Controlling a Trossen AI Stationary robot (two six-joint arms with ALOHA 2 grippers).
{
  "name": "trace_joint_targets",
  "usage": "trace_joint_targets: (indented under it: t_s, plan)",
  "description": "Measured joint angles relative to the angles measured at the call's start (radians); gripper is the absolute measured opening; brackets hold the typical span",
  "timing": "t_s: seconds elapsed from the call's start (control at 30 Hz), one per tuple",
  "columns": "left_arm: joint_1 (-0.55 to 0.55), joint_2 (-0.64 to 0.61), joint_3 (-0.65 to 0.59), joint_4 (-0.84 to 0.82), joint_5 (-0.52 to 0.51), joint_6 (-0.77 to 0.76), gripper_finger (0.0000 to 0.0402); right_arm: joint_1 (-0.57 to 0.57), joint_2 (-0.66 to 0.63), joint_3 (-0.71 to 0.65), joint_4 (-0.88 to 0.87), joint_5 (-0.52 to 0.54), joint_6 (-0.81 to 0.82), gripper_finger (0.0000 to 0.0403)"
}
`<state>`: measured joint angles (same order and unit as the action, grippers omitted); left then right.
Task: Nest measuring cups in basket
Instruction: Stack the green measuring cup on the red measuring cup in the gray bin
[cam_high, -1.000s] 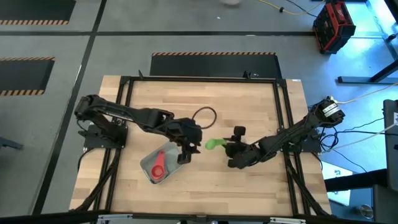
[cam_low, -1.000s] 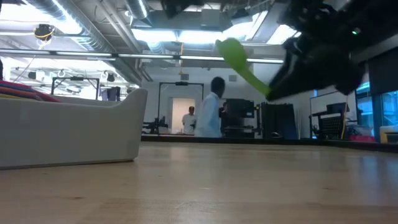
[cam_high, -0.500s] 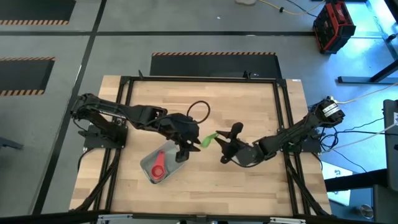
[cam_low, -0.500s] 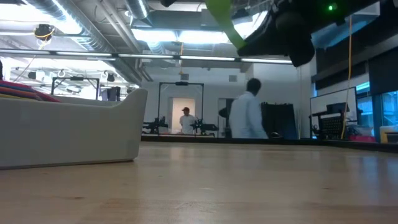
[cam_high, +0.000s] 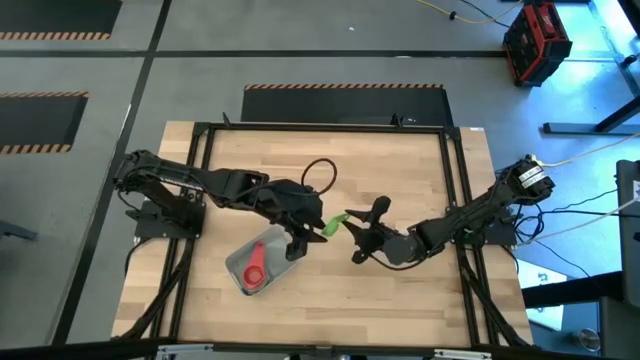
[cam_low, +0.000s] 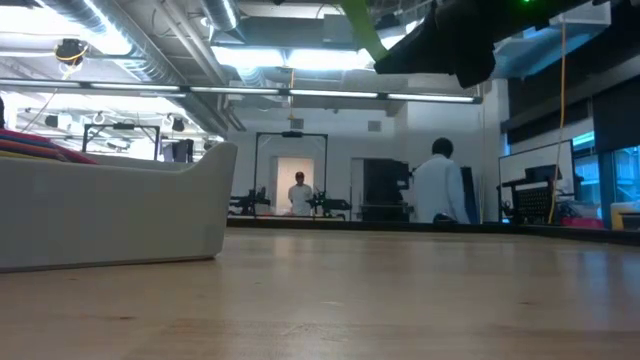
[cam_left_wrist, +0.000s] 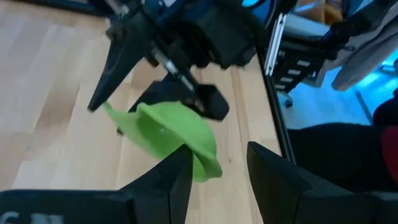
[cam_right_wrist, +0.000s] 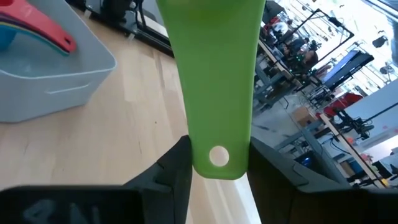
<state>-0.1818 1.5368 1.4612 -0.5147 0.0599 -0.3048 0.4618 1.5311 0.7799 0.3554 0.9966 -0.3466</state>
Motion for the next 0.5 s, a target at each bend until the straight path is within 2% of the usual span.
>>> trace_joint_targets:
  t_s: [0.5]
  plan:
    - [0.000, 0.001, 0.000, 0.053, -0.005, -0.008, 0.0136, -0.026, 0.000, 0.000, 0.042, -0.003, 0.000, 0.0135]
